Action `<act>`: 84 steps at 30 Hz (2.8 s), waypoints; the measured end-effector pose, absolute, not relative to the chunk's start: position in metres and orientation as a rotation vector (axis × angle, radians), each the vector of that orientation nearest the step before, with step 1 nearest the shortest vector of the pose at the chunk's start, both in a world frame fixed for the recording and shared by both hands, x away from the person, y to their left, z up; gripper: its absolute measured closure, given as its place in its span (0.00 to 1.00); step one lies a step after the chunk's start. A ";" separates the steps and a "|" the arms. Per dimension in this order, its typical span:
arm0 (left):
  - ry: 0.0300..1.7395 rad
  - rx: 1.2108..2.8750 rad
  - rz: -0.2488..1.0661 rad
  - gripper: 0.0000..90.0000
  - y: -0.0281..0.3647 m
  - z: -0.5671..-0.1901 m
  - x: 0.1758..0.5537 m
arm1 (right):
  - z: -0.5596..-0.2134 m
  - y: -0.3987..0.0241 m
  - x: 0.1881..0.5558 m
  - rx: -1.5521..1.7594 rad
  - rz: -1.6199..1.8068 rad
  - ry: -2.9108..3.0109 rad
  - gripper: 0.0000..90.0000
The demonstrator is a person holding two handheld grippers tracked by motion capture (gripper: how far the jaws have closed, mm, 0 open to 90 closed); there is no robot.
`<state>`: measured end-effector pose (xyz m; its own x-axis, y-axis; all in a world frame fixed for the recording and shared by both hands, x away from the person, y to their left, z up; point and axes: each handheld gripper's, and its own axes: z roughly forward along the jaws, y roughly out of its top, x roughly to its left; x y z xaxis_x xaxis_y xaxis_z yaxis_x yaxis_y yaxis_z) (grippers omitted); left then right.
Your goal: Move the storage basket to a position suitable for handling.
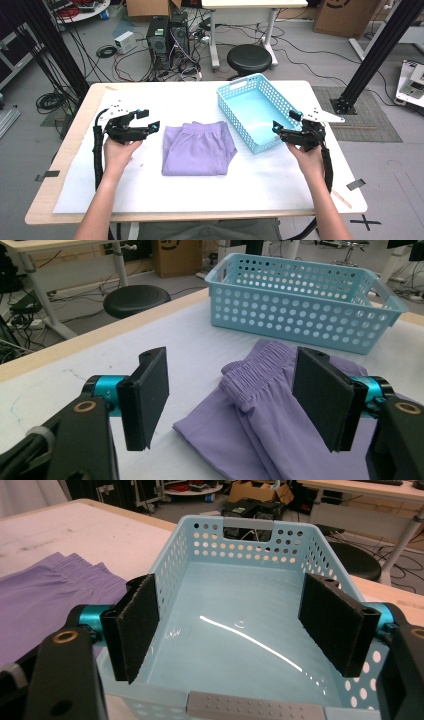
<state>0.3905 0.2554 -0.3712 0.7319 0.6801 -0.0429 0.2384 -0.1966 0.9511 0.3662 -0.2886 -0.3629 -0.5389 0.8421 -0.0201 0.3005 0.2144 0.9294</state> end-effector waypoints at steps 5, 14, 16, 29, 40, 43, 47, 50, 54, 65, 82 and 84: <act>0.740 1.773 0.450 0.34 0.255 -0.375 0.394 | -0.366 -0.288 0.365 1.066 1.309 1.933 0.26; 0.731 1.770 0.452 0.34 0.253 -0.374 0.391 | -0.363 -0.290 0.355 1.092 1.294 1.826 0.24; 0.724 1.768 0.456 0.34 0.253 -0.373 0.391 | -0.365 -0.293 0.353 1.107 1.290 1.812 0.24; 0.737 1.784 0.433 0.34 0.252 -0.379 0.394 | -0.397 -0.296 0.327 1.163 1.272 1.763 0.24; 0.751 1.802 0.425 0.34 0.249 -0.385 0.396 | -0.416 -0.251 0.302 1.222 1.253 1.761 0.29; 0.751 1.808 0.420 0.34 0.248 -0.386 0.396 | -0.419 -0.246 0.302 1.204 1.223 1.776 0.29; 0.748 1.816 0.420 0.34 0.247 -0.387 0.396 | -0.426 -0.244 0.306 1.200 1.179 1.845 0.29; 0.748 1.820 0.418 0.34 0.246 -0.387 0.397 | -0.429 -0.247 0.310 1.208 1.170 1.870 0.29; 0.751 1.821 0.414 0.34 0.246 -0.388 0.397 | -0.434 -0.251 0.318 1.222 1.187 1.939 0.29; 0.752 1.837 0.406 0.34 0.242 -0.391 0.398 | -0.435 -0.257 0.327 1.267 1.195 1.968 0.28; 0.761 1.849 0.393 0.34 0.241 -0.394 0.398 | -0.432 -0.283 0.342 1.372 1.142 1.834 0.29; 0.761 1.852 0.393 0.34 0.240 -0.395 0.398 | -0.432 -0.285 0.340 1.387 1.145 1.836 0.29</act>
